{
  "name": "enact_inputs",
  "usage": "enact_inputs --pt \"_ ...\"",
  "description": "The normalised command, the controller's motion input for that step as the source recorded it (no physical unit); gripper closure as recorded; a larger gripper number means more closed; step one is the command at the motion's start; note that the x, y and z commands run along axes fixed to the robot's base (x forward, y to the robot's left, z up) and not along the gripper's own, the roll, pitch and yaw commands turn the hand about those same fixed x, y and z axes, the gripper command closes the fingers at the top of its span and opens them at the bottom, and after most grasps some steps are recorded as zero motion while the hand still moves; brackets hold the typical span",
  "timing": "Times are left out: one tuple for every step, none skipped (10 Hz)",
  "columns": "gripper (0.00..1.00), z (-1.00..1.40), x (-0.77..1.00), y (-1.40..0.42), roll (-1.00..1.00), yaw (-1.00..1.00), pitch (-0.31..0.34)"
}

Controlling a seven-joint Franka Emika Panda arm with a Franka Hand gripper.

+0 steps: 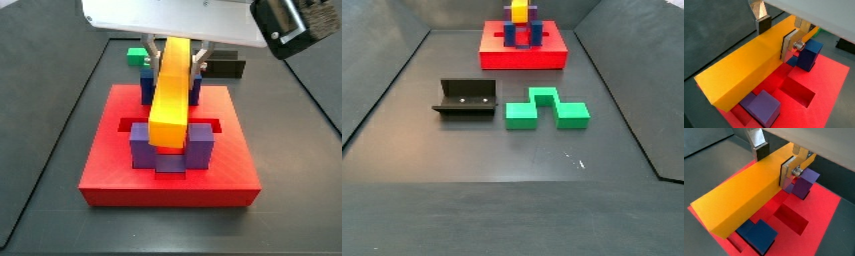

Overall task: Pick up the yellow object. Move up. Move to above the board. Insert the yellow object.
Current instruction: Insert the yellow object.

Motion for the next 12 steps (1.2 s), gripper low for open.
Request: enact_inputs --pt "1.0 -0.06 0.0 0.12 0.09 0.0 0.0" --pt "1.0 -0.06 0.0 0.09 0.07 0.0 0.001" --pt "1.0 -0.13 0.0 0.0 0.06 0.0 0.0" --pt "1.0 -0.22 0.0 0.0 0.08 0.08 0.0" --pt "1.0 -0.29 0.0 0.0 0.08 0.17 0.0" --pt "1.0 -0.3 0.02 0.0 0.09 0.2 0.0" --pt "1.0 -0.26 0.06 0.0 0.06 0.2 0.0" --pt "1.0 -0.22 0.09 0.0 0.05 0.18 0.0" --pt "1.0 -0.17 0.14 0.0 0.08 0.16 0.019" --pt "1.0 -0.06 0.12 -0.07 0.2 0.11 0.063" --pt "1.0 0.0 0.0 -0.11 0.24 0.0 0.083" --pt "1.0 0.13 0.0 -0.09 0.24 0.0 0.103"
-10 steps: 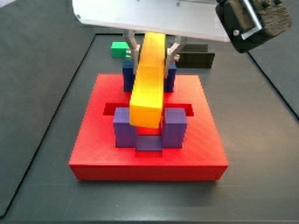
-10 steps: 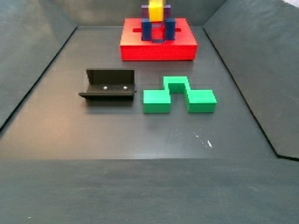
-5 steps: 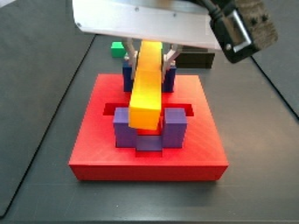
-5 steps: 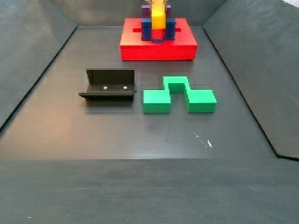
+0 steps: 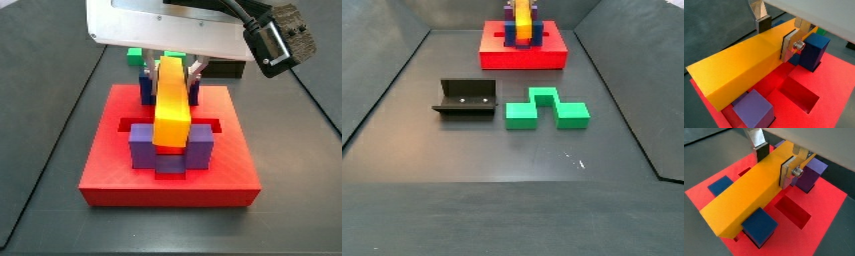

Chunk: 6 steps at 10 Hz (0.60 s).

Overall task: Pick up the yellow object. Move up. Move to above the board. Insert the yellow object.
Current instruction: Insert the yellow object.

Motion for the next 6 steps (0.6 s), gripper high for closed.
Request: enact_inputs --pt "1.0 0.18 0.01 -0.11 0.27 -0.02 0.153" --pt "1.0 0.12 0.02 -0.13 0.3 -0.12 0.186" --pt "1.0 0.06 0.09 -0.13 0.31 -0.13 0.196" --pt "1.0 0.0 0.15 -0.07 0.22 -0.12 0.171" --pt "1.0 0.0 0.13 -0.06 0.21 -0.12 0.164" --pt "1.0 0.0 0.12 -0.07 0.21 -0.12 0.159"
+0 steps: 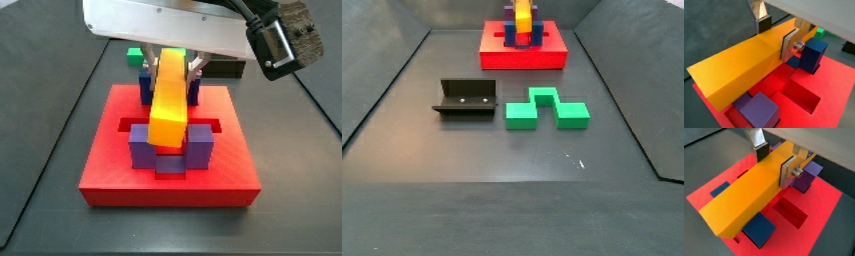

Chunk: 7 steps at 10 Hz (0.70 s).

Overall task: Pick up the yellow object. Move up. Move to above the board. Insert the yellow object.
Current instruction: Insert the yellow object.

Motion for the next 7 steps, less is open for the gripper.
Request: enact_inputs --pt "1.0 0.0 0.08 -0.07 0.2 -0.09 0.143" --pt "1.0 0.0 0.09 -0.08 0.21 -0.05 0.129" --pt "1.0 -0.09 0.13 -0.06 0.21 0.04 0.084" --pt "1.0 -0.11 0.17 0.0 0.14 0.14 0.05" --pt "1.0 -0.11 0.16 0.0 0.12 0.16 0.043" --pt "1.0 -0.13 0.15 0.0 0.1 0.17 0.043" --pt "1.0 -0.13 0.14 0.0 0.09 0.19 0.034"
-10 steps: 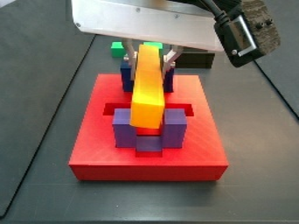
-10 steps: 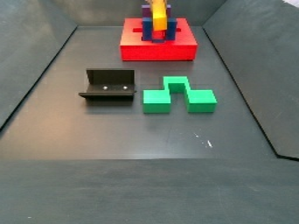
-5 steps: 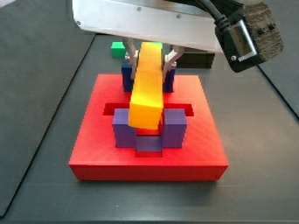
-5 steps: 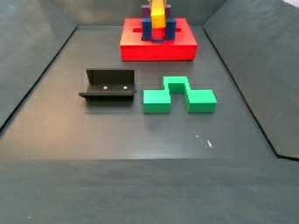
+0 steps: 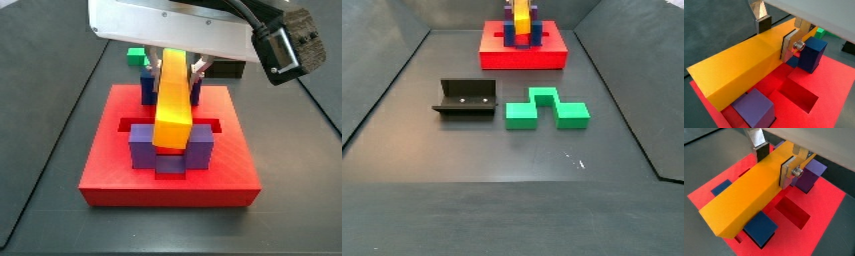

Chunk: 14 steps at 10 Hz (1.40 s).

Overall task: Pick up the yellow object. Move up. Move to above the board. Insert the yellow object.
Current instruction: Insert the yellow object.

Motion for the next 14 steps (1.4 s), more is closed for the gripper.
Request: enact_inputs --pt "1.0 -0.11 0.13 0.0 0.07 0.19 0.027" --pt "1.0 -0.11 0.11 0.0 0.1 0.17 0.033" --pt "1.0 -0.11 0.1 0.0 0.1 0.17 0.027" --pt "1.0 -0.1 0.07 0.0 0.08 0.13 0.021" --pt "1.0 -0.14 0.0 0.0 0.06 0.08 0.0" --pt "1.0 -0.25 0.0 0.0 0.09 0.07 0.0" --pt "1.0 -0.32 0.0 -0.01 0.12 0.1 0.0" --pt "1.0 -0.33 0.0 -0.05 0.18 0.14 0.0" --pt "1.0 -0.28 0.0 -0.13 0.26 0.15 0.0" --pt "1.0 -0.27 0.0 -0.16 0.26 0.17 0.0" --pt "1.0 -0.27 0.05 -0.01 0.04 0.11 0.0" --pt "1.0 -0.29 0.03 -0.01 -0.01 0.05 0.0" --pt "1.0 -0.22 0.0 0.0 -0.11 0.0 -0.01" --pt "1.0 -0.25 0.0 0.0 -0.2 0.0 -0.034"
